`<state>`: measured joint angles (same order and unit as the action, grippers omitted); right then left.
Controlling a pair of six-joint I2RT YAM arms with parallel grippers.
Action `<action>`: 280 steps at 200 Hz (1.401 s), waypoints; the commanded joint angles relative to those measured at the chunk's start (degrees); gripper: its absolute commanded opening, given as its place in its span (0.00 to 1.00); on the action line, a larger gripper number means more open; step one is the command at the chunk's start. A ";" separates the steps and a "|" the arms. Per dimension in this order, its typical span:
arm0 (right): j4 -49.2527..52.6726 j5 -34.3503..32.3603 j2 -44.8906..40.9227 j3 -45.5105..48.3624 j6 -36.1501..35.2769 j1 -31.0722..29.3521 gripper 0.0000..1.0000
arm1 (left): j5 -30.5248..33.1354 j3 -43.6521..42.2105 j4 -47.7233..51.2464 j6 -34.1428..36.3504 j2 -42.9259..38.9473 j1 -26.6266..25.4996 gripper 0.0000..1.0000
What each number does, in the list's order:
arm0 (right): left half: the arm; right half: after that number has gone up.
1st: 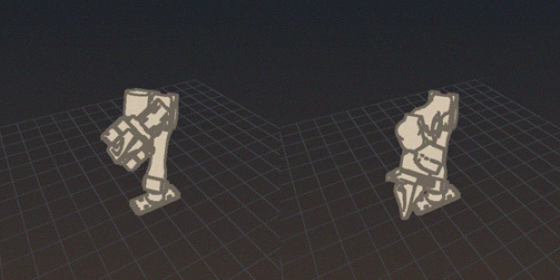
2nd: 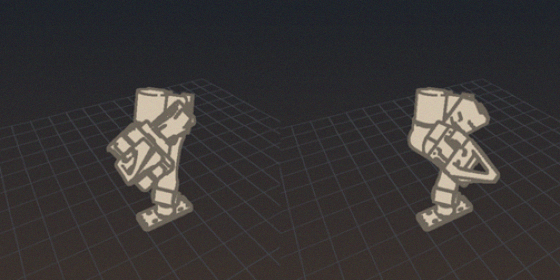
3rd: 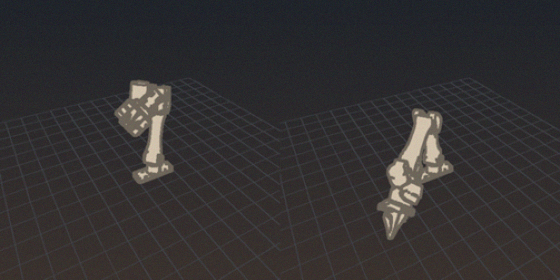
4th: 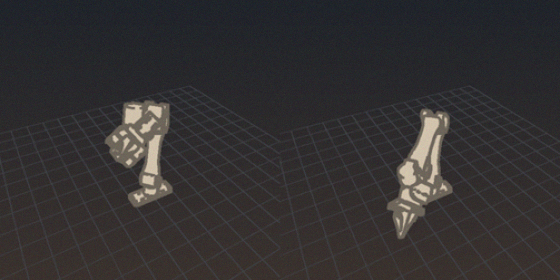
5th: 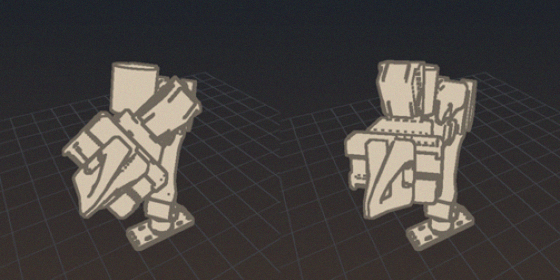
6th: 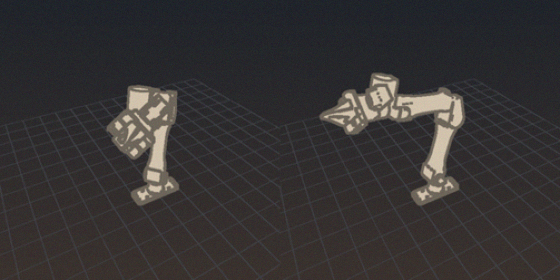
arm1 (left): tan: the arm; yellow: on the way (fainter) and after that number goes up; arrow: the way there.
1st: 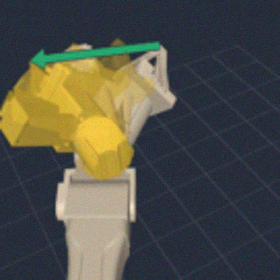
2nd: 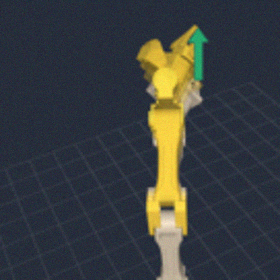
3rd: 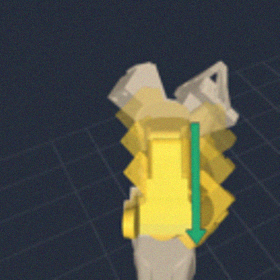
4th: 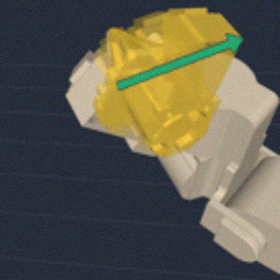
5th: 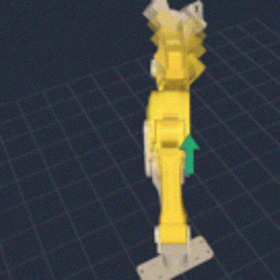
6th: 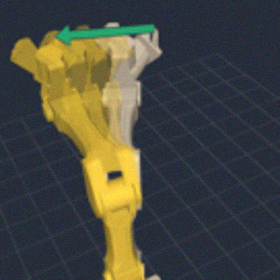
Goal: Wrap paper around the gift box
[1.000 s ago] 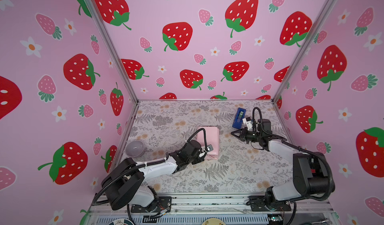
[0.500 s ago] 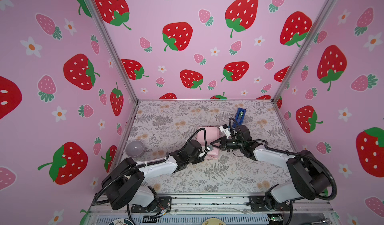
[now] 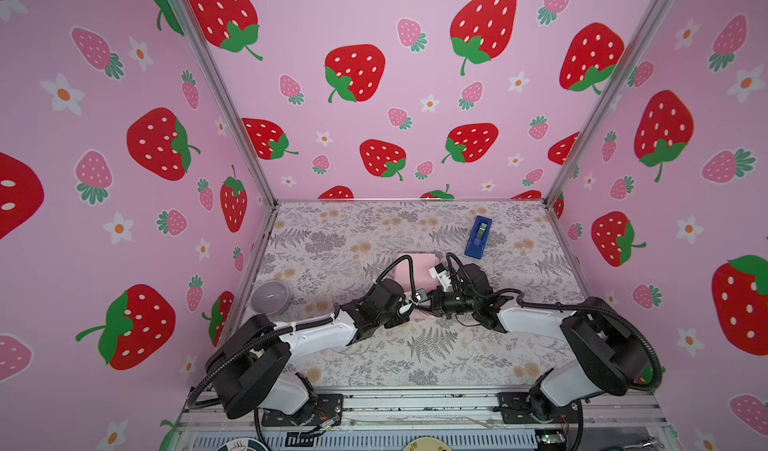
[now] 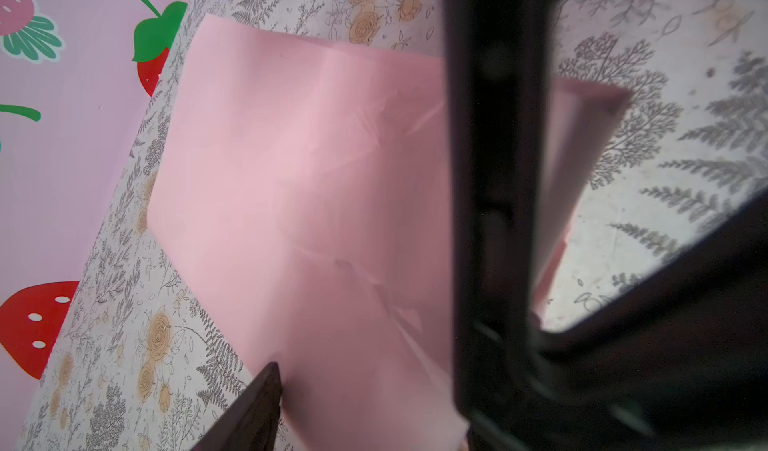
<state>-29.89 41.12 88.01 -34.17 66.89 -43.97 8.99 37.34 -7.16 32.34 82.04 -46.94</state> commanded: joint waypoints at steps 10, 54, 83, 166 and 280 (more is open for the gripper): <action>-1.84 -3.22 -1.69 2.92 2.90 -1.30 0.00 | -1.08 1.06 4.45 -0.08 1.46 0.00 0.69; -5.99 -4.92 -0.78 4.98 5.52 -2.44 0.00 | -1.26 1.06 4.65 -0.08 1.45 -0.01 0.68; -6.60 -6.03 0.06 4.73 5.96 -3.12 0.00 | -1.33 1.07 4.77 -0.10 1.36 0.00 0.68; -6.28 -10.01 -1.01 6.60 7.55 -4.37 0.03 | -1.26 1.20 4.93 -0.17 1.46 -0.06 0.68; 1.43 -12.57 -6.40 6.34 6.26 -5.36 0.43 | -1.26 1.81 5.60 -0.17 2.09 0.00 0.68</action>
<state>-32.03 30.79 84.77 -27.90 73.36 -48.75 8.99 38.09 -5.91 32.32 82.24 -46.94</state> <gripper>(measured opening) 0.408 0.683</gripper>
